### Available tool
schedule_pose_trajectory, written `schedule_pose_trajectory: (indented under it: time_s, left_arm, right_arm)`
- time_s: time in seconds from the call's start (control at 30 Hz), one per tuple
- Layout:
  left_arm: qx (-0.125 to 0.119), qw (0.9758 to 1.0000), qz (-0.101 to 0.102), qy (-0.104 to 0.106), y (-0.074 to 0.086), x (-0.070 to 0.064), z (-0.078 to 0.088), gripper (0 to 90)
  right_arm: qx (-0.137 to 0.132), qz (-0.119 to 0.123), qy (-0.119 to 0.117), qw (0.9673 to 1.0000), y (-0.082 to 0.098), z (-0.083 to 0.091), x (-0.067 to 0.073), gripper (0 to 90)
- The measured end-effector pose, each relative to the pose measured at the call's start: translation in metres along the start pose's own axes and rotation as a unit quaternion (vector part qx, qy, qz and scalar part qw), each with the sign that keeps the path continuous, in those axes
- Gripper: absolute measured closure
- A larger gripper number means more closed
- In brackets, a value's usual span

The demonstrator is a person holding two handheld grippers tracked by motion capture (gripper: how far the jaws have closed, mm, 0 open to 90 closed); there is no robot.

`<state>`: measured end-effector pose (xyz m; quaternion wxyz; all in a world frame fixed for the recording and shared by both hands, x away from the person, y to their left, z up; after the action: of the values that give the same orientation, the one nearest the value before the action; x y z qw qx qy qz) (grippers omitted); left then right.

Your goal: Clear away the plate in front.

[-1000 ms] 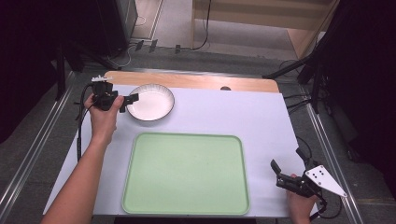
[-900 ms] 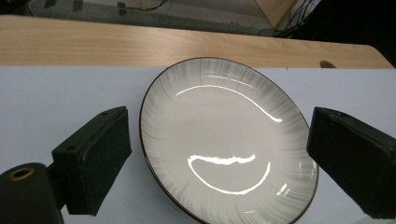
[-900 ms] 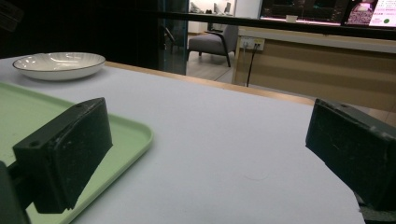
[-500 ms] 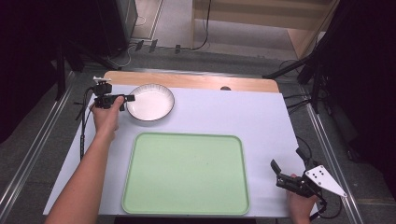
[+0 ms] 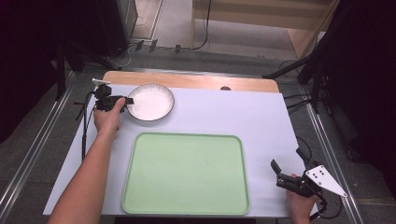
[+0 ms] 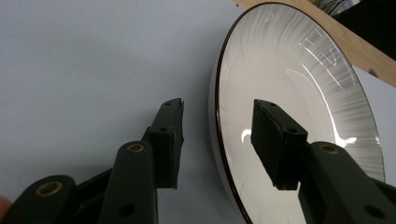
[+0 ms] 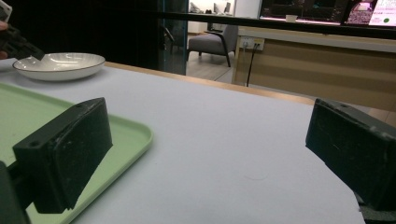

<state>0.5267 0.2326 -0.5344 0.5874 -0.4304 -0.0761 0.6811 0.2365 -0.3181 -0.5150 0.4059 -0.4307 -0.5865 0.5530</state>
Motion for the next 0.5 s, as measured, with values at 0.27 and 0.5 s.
schedule_pose_trajectory:
  time_s: [0.27, 0.5]
  left_arm:
    - [0.008, 0.9999, 0.015, 0.0, 0.0026, -0.0005, -0.0042, 66.3]
    - [0.002, 0.9991, 0.042, 0.011, 0.0012, -0.0026, -0.0068, 73.0]
  right_arm:
    - [0.001, -0.002, 0.001, 1.0, 0.0001, 0.0001, -0.0001, 0.7]
    - [0.0, -0.002, 0.001, 1.0, 0.0, 0.0002, -0.0005, 0.7]
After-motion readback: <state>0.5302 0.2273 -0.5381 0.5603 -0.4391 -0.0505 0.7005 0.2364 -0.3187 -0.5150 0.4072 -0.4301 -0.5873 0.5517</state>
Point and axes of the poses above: each handheld gripper's, and its own axes: z roughly backward along the jaws, y roughly out of its underside, x roughly to its left, the point moved 7 cm from there along -z, roughly forward along the jaws, and after that the axes turned 11 degrees about -x, right-handed, at the moved point
